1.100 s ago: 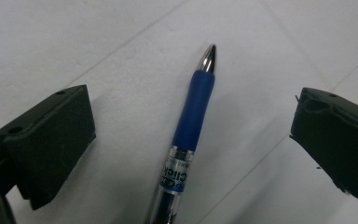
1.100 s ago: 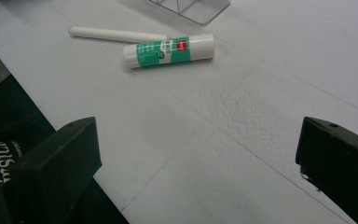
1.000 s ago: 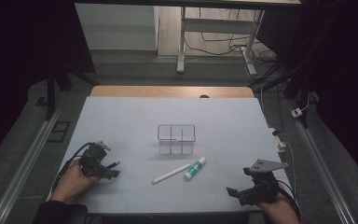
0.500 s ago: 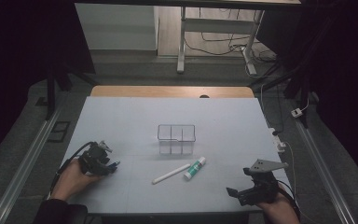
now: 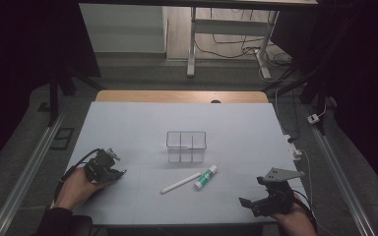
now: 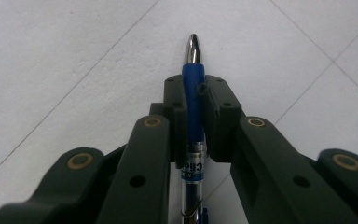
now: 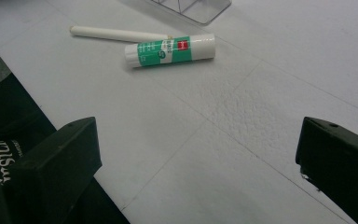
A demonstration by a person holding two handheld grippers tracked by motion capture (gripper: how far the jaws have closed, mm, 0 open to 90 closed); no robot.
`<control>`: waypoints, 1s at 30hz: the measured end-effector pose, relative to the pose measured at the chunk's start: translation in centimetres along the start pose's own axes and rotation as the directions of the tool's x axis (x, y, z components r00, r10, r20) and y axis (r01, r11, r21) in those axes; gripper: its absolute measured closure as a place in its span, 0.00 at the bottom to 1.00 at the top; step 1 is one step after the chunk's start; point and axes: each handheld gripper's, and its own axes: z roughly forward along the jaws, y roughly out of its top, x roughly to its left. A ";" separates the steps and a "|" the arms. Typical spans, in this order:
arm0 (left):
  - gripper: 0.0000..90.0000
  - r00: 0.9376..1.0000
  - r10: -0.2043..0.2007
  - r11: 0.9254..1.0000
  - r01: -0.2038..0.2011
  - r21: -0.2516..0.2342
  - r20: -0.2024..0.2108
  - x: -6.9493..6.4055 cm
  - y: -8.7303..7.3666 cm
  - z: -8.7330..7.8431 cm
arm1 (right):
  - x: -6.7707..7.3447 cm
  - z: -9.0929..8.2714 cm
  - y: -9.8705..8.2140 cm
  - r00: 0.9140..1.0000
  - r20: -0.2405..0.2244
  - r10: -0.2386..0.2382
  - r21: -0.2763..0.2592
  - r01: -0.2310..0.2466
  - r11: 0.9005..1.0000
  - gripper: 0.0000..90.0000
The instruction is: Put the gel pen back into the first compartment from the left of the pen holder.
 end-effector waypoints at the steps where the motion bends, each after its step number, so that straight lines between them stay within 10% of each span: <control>1: 0.89 1.000 -0.001 1.000 0.001 -0.011 0.002 0.1 0.0 -0.1 | 0.0 0.0 0.0 1.000 0.000 0.000 0.000 0.000 1.000 0.00; 11: 0.89 0.995 -0.057 0.984 0.071 -0.164 0.087 0.6 0.0 -1.9 | 0.0 0.0 0.0 1.000 0.000 -0.001 0.000 0.001 1.000 0.00; 21: 0.89 0.985 -0.066 0.940 0.114 -0.322 0.159 0.7 0.8 -3.9 | 0.0 0.0 0.0 1.000 -0.001 0.002 -0.001 -0.002 1.000 0.00; 30: 0.89 0.990 -0.013 0.913 0.069 -0.401 0.141 -1.0 3.3 -5.1 | 0.0 0.0 0.0 1.000 0.000 0.003 -0.003 -0.003 1.000 0.00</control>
